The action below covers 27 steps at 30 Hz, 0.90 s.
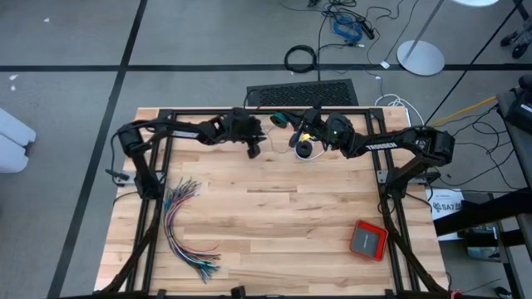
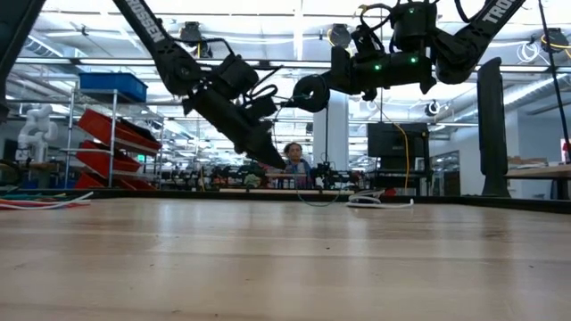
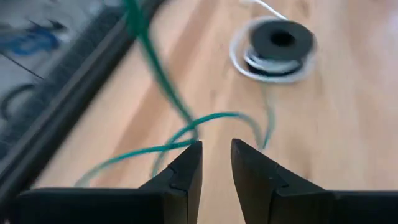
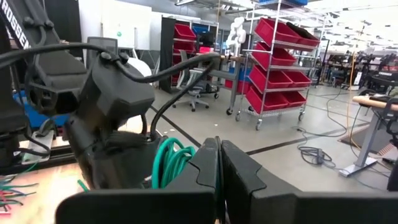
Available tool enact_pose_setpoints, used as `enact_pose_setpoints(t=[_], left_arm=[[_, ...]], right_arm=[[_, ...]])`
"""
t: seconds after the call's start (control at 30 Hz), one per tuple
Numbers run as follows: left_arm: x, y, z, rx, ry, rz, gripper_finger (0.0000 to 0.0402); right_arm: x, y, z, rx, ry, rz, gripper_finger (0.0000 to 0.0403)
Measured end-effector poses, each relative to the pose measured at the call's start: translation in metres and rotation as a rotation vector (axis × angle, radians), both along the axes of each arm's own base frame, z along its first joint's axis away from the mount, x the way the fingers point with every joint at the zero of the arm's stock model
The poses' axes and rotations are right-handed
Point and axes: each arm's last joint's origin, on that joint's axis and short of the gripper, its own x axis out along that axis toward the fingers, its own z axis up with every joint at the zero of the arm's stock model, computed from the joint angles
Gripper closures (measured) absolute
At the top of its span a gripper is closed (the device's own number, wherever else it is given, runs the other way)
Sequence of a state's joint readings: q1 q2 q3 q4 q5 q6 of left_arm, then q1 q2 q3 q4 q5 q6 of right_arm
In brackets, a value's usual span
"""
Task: Coil cords
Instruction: Coil the green wire onto the spool
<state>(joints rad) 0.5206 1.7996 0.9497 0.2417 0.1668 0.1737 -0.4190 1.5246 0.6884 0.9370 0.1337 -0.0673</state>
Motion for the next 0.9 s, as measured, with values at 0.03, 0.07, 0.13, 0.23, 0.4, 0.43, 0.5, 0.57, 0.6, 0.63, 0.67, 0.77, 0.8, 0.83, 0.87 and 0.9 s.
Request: enact_pose_setpoints(t=[0.03,0.07,0.13,0.23,0.4,0.43,0.5,0.57,0.6,0.63,0.67,0.77,0.8,0.83,0.87,0.9], left_arm=[[-0.003,0.0,0.001,-0.021,0.014,-0.017,0.0309],[-0.007,0.0,0.002,-0.034,0.035,-0.029,0.0309],[-0.013,0.0,0.002,-0.057,0.092,-0.036,0.0309],[-0.02,-0.001,0.0,-0.087,0.152,-0.058,0.0309],[-0.02,-0.004,-0.001,-0.094,0.166,-0.076,0.0309],[-0.019,-0.006,-0.001,-0.094,0.167,-0.08,0.0309],[-0.018,-0.008,-0.001,-0.1,0.161,-0.095,0.0309],[-0.015,-0.011,0.0,-0.142,0.123,-0.13,0.0309],[-0.013,-0.014,0.001,-0.16,0.09,-0.143,0.0309],[-0.011,-0.017,0.0,-0.176,0.061,-0.151,0.0309],[-0.01,-0.02,-0.001,-0.188,0.031,-0.154,0.0309],[-0.007,-0.032,-0.005,-0.18,-0.08,-0.137,0.0309],[-0.007,-0.035,-0.007,-0.153,-0.105,-0.087,0.0309],[-0.008,-0.038,-0.011,-0.131,-0.117,-0.029,0.0309],[-0.01,-0.041,-0.015,-0.107,-0.126,0.018,0.0309],[-0.014,-0.044,-0.019,-0.083,-0.136,0.054,0.0309]], right_arm=[[0.0,0.0,0.0,-0.001,0.001,-0.001,0.0403],[0.0,0.0,0.0,-0.002,0.0,-0.002,0.0403],[-0.001,-0.001,0.0,-0.002,0.0,-0.005,0.0403],[-0.001,-0.003,0.0,-0.004,0.0,-0.011,0.0403],[-0.003,-0.006,0.0,-0.005,0.001,-0.02,0.0403],[-0.003,-0.006,0.0,-0.005,0.001,-0.02,0.0403],[-0.003,-0.006,0.0,-0.005,0.001,-0.02,0.0403],[-0.003,-0.006,0.0,-0.006,0.002,-0.019,0.0403],[-0.003,-0.006,0.0,-0.009,0.003,-0.019,0.0403],[-0.003,-0.006,0.0,-0.01,0.001,-0.019,0.0403],[-0.003,-0.006,0.001,-0.012,-0.003,-0.017,0.0403],[-0.003,-0.006,0.003,-0.024,-0.023,-0.018,0.0403],[-0.003,-0.006,0.003,-0.028,-0.025,-0.018,0.0403],[-0.003,-0.006,0.004,-0.029,-0.025,-0.018,0.0403],[-0.003,-0.006,0.003,-0.029,-0.024,-0.018,0.0403],[-0.003,-0.006,0.004,-0.029,-0.025,-0.018,0.0403]])
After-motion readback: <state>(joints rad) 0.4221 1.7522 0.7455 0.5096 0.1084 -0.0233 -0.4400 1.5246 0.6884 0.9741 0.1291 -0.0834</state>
